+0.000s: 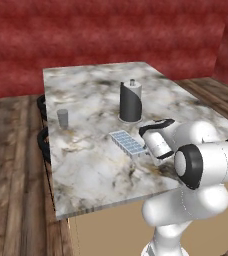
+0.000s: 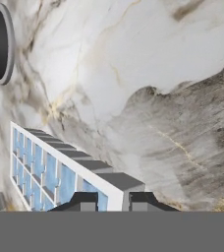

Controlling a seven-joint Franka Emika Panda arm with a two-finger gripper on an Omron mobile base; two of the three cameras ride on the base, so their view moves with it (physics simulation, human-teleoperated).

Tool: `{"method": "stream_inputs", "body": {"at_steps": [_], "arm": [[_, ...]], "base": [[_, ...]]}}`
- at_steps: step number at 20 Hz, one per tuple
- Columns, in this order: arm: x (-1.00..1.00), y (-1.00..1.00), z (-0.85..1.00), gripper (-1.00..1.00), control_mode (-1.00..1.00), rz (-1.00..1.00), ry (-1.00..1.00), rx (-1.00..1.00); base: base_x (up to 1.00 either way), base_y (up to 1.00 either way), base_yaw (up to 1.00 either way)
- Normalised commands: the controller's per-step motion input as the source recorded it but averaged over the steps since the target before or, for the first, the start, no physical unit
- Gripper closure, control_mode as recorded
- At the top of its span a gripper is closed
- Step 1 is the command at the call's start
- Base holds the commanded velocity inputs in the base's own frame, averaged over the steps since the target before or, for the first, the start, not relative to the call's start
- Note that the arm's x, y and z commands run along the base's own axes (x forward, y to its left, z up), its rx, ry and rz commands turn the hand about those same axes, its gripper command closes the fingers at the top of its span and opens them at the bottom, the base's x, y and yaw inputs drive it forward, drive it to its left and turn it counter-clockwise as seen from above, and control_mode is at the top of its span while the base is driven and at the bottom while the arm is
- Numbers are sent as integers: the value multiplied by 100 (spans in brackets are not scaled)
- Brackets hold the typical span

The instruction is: Open the freezer door, pick up the ice cube tray from the freezer, and place it on the dining counter.

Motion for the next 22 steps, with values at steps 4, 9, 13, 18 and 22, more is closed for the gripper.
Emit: {"method": "stream_inputs", "body": {"at_steps": [4,9,13,18,22], "arm": [[0,0,0,100,-100,0,0,0],[0,0,0,100,-100,0,0,0],[0,0,0,-100,-100,0,0,0],[0,0,0,-100,-100,0,0,0],[0,0,0,-100,-100,0,0,0]], "base": [[0,0,0],[0,0,0],[0,0,0],[0,0,0],[0,0,0]]}}
